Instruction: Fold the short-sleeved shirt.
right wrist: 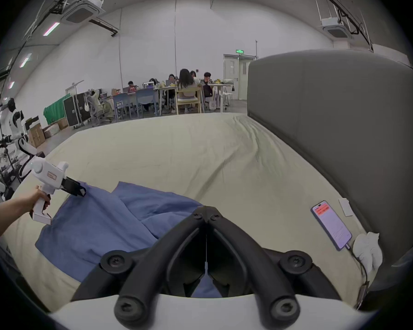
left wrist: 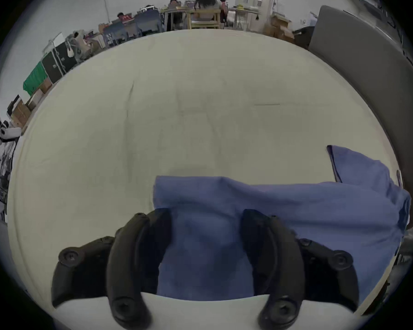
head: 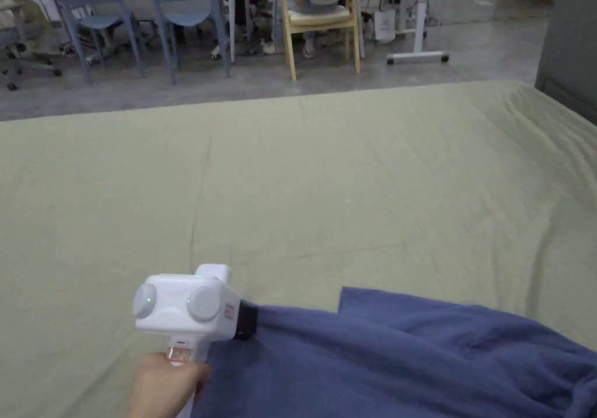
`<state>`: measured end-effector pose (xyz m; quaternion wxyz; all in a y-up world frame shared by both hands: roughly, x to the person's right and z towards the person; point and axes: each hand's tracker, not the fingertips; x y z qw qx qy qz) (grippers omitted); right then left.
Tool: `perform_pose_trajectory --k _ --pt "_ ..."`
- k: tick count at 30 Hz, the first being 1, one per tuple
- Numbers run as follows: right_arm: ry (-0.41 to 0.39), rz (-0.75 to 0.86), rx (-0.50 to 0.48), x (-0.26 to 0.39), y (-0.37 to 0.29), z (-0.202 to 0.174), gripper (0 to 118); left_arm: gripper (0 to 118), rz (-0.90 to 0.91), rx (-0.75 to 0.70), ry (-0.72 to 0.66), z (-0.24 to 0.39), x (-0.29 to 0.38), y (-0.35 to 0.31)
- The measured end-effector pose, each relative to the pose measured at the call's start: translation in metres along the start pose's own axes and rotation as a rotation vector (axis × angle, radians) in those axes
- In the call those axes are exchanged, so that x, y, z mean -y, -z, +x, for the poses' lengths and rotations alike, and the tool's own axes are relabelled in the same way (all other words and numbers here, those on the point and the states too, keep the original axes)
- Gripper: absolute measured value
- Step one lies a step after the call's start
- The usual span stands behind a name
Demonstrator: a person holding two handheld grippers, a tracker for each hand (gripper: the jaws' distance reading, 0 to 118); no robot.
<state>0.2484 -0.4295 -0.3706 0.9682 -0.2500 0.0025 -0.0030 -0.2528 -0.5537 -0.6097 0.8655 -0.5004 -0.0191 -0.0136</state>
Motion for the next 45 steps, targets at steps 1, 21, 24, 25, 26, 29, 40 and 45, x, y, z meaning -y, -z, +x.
perform_pose_trajectory --k 1,21,24,25,26,29,40,45 --pt "-0.002 -0.007 0.000 0.003 0.003 -0.001 3 42 0.044 -0.012 0.012 0.003 0.001 -0.007" --pt "0.172 -0.465 0.025 0.064 0.029 0.055 118 1 0.347 0.088 0.033 0.030 0.038 -0.177" --pt "0.184 -0.495 0.010 0.083 0.045 0.059 108 1 0.336 0.077 0.027 0.031 0.040 -0.173" --pt "0.179 -0.518 0.000 0.089 0.052 0.058 96 1 0.328 0.070 0.023 0.031 0.041 -0.170" --pt "0.184 -0.547 -0.017 0.094 0.059 0.057 74 1 0.320 0.067 0.017 0.032 0.041 -0.169" --pt "0.127 -0.489 0.001 0.096 0.059 0.051 25 1 0.293 0.074 -0.018 0.030 0.044 -0.163" --pt "0.226 -0.137 -0.113 0.019 -0.013 0.039 16 1 0.489 0.133 -0.118 -0.003 0.044 -0.247" --pt "0.273 0.089 -0.219 -0.063 -0.053 0.023 16 1 0.680 0.061 -0.064 -0.010 0.028 -0.359"
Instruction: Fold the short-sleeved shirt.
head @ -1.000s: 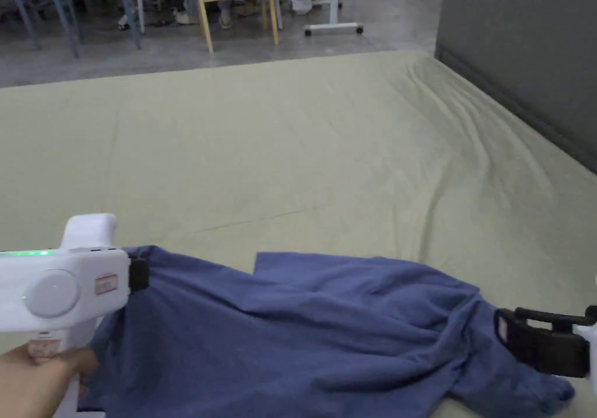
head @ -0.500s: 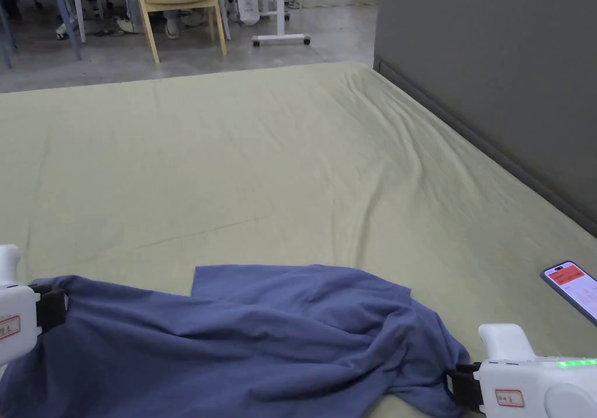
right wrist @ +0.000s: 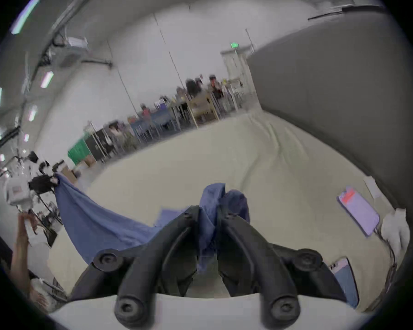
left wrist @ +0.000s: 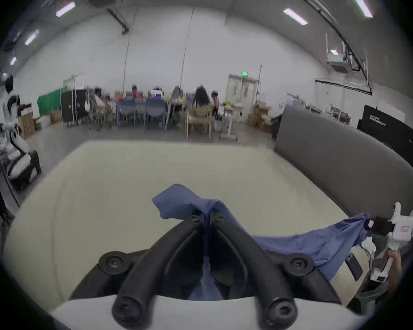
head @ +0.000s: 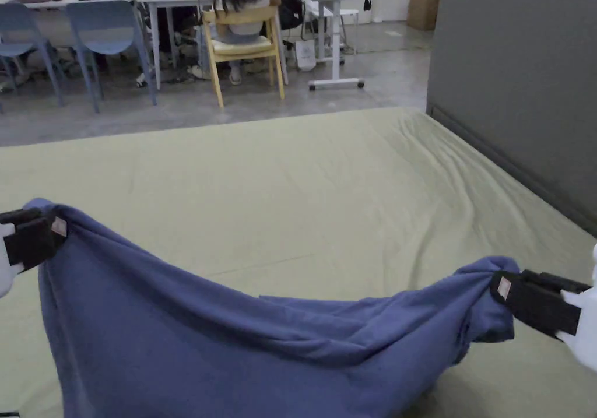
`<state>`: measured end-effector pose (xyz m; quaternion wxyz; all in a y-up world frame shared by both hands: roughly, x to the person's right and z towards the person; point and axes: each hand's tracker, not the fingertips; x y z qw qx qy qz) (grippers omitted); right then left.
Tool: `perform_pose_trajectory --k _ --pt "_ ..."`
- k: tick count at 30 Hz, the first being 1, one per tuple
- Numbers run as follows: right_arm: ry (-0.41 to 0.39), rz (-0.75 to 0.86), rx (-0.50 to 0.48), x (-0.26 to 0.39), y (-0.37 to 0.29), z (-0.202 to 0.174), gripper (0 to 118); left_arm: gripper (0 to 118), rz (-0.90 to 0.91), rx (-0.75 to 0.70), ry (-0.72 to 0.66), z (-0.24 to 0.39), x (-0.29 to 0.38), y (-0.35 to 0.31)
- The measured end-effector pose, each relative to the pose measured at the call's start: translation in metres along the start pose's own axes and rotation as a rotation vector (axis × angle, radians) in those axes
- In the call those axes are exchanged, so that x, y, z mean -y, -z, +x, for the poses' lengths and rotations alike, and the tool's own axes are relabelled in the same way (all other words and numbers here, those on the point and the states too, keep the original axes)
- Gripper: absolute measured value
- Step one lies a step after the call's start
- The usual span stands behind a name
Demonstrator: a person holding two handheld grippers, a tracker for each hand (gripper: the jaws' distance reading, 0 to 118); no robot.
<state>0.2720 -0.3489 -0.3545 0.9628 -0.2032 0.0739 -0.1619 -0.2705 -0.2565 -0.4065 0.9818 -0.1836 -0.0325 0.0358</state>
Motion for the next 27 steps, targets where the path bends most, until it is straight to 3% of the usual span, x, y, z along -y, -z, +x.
perform_pose_trajectory --k 5,12,20,27 --pt "-0.006 0.151 -0.096 -0.087 -0.006 -0.038 16 1 0.138 -0.074 0.019 -0.021 -0.081 -0.054" --pt "-0.079 0.272 -0.112 -0.212 0.026 -0.075 16 1 0.225 -0.165 -0.015 -0.058 -0.174 -0.061" --pt "-0.130 0.295 -0.067 -0.296 0.104 -0.114 16 1 0.241 -0.254 -0.025 -0.086 -0.220 0.020" --pt "-0.156 0.201 0.012 -0.267 0.198 -0.105 16 1 0.111 -0.276 -0.104 -0.102 -0.164 0.136"
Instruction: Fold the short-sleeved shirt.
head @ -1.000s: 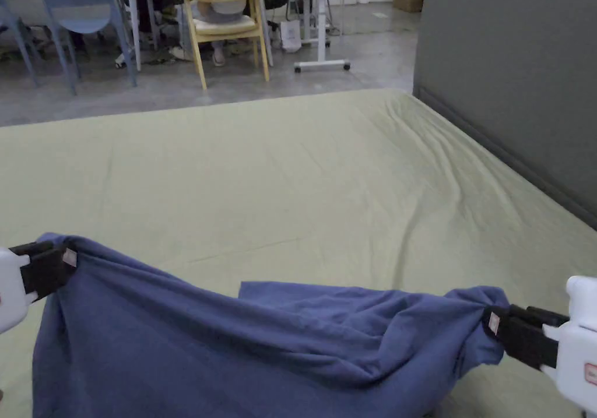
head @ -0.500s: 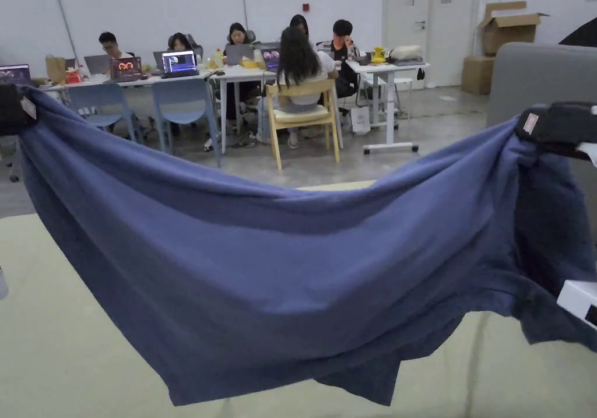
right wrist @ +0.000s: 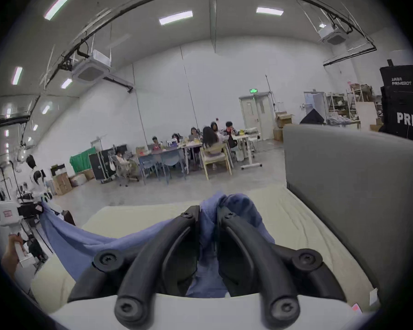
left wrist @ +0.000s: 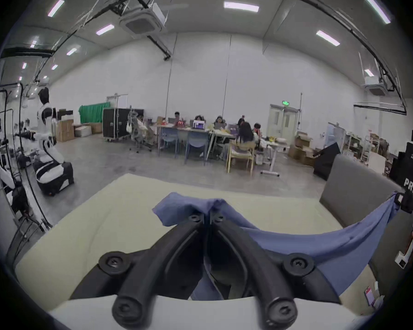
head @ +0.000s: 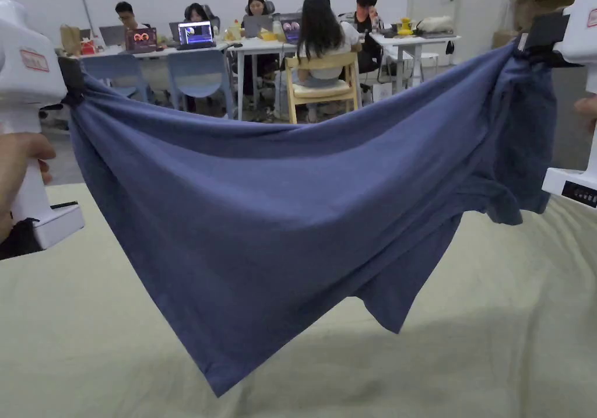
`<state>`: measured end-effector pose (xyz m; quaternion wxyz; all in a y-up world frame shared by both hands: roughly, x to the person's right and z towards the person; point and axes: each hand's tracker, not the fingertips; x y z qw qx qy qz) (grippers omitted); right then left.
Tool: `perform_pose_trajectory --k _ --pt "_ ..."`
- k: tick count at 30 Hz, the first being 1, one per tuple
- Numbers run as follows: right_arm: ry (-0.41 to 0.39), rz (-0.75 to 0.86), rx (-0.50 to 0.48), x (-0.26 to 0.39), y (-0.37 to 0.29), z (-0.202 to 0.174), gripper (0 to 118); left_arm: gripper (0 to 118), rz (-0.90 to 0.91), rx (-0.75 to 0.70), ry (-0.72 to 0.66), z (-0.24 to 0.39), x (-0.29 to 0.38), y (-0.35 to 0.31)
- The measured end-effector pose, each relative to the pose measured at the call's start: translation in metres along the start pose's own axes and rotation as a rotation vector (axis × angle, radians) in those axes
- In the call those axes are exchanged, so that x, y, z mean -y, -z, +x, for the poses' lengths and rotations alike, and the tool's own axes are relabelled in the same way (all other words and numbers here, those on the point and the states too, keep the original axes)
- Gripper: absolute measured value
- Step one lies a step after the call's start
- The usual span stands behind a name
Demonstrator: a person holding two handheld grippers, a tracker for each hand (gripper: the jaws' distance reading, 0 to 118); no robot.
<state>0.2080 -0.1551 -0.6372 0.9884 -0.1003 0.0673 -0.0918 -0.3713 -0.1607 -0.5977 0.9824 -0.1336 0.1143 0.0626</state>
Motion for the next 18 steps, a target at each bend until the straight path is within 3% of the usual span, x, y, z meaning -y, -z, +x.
perform_pose_trajectory --k 4,9,14,18 --pt "-0.061 -0.140 0.074 0.074 0.051 0.014 16 1 -0.161 -0.045 0.080 0.007 0.085 0.056" --pt "-0.021 -0.339 0.126 0.193 0.097 0.039 16 1 -0.395 -0.058 0.092 0.000 0.195 0.107" --pt "-0.031 -0.426 0.144 0.267 0.105 0.056 16 1 -0.480 -0.050 0.081 -0.007 0.258 0.103" --pt "-0.041 -0.415 0.111 0.289 0.062 0.060 16 1 -0.497 0.003 0.127 -0.015 0.277 0.071"
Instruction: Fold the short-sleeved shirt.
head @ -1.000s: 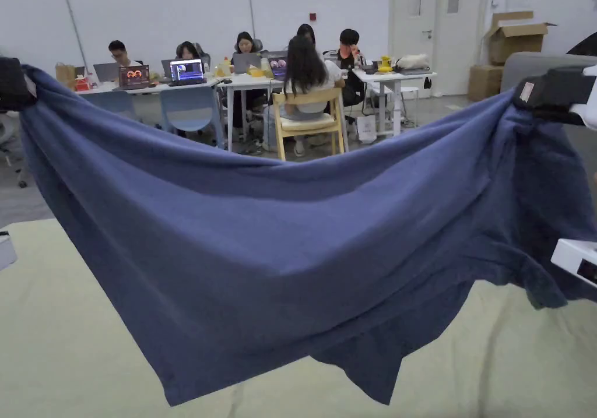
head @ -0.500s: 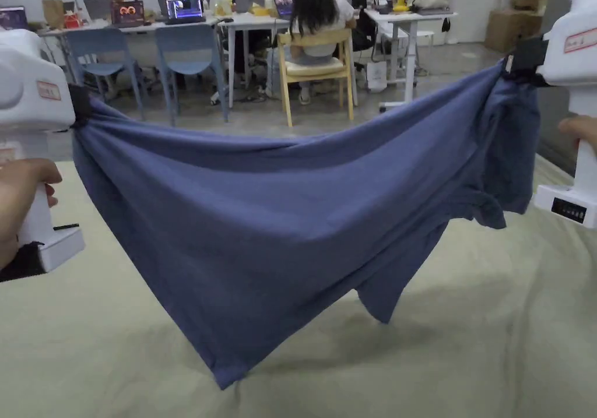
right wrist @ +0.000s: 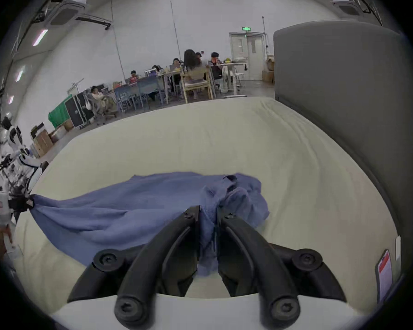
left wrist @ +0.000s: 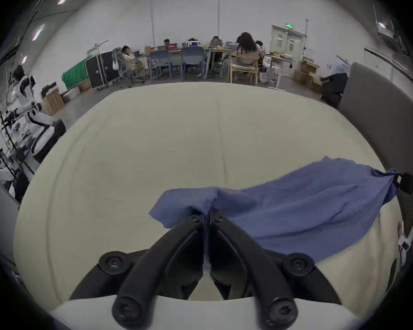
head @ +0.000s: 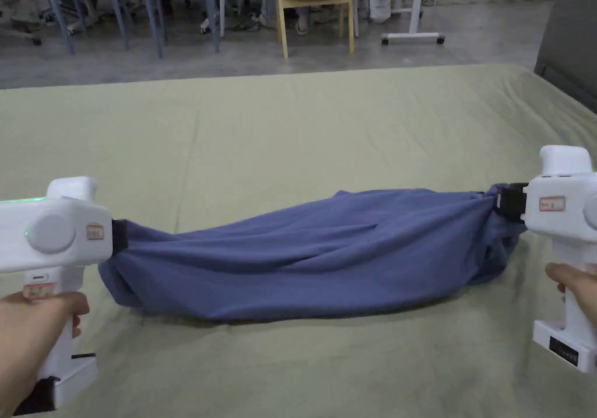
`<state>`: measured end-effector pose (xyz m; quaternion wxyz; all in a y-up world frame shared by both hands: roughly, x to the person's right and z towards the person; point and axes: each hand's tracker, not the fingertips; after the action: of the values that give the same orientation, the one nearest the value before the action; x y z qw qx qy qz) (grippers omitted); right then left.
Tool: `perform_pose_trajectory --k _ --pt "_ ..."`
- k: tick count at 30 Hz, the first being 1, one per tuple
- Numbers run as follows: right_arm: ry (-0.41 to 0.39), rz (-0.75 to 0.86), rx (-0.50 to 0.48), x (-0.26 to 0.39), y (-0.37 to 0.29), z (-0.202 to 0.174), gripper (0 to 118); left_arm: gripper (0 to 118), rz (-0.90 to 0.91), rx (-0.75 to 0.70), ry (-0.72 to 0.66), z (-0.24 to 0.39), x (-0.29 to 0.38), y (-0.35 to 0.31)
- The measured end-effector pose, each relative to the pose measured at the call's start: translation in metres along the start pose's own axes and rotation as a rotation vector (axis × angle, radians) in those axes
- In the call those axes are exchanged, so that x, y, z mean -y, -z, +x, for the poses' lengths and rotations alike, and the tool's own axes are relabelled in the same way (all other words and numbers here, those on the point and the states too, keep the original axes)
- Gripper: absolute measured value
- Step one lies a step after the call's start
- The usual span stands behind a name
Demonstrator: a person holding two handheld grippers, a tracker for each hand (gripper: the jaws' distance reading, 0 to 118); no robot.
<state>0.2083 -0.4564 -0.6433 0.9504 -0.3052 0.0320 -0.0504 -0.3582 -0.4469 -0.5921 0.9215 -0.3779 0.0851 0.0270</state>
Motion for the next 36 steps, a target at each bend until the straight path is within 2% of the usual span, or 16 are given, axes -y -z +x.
perform_pose_trajectory --k 6,16,21,25,26,27,28,29,30,32,34,36 --pt "0.041 -0.002 -0.032 0.069 -0.077 0.027 16 1 0.008 0.062 -0.093 -0.031 0.063 -0.059" --pt "0.070 -0.069 -0.041 0.174 -0.184 0.056 16 1 -0.089 0.051 -0.027 -0.041 0.175 -0.133" --pt "0.015 -0.152 -0.026 0.215 -0.205 0.062 16 1 -0.148 0.038 -0.008 -0.040 0.217 -0.145" --pt "0.019 -0.180 -0.023 0.224 -0.201 0.060 16 1 -0.183 0.043 -0.010 -0.042 0.233 -0.141" --pt "0.008 -0.183 -0.016 0.221 -0.198 0.058 16 6 -0.190 0.047 -0.022 -0.043 0.233 -0.139" --pt "-0.014 -0.184 0.005 0.219 -0.197 0.055 23 32 -0.195 0.041 -0.031 -0.043 0.232 -0.138" --pt "-0.040 -0.205 0.032 0.215 -0.195 0.052 49 56 -0.207 0.026 -0.035 -0.042 0.231 -0.138" --pt "-0.030 -0.235 0.033 0.211 -0.195 0.051 83 63 -0.212 0.025 -0.031 -0.043 0.231 -0.139" --pt "-0.014 -0.268 -0.003 0.208 -0.195 0.051 96 63 -0.210 0.033 -0.022 -0.045 0.229 -0.145" --pt "-0.008 -0.230 -0.023 0.196 -0.214 0.044 96 63 -0.189 -0.011 0.047 -0.042 0.222 -0.167" --pt "-0.051 -0.186 -0.010 0.185 -0.233 0.033 96 69 -0.125 -0.050 0.089 -0.038 0.213 -0.196" --pt "-0.088 -0.124 0.010 0.172 -0.255 0.017 96 70 -0.040 -0.081 0.059 -0.032 0.206 -0.232"
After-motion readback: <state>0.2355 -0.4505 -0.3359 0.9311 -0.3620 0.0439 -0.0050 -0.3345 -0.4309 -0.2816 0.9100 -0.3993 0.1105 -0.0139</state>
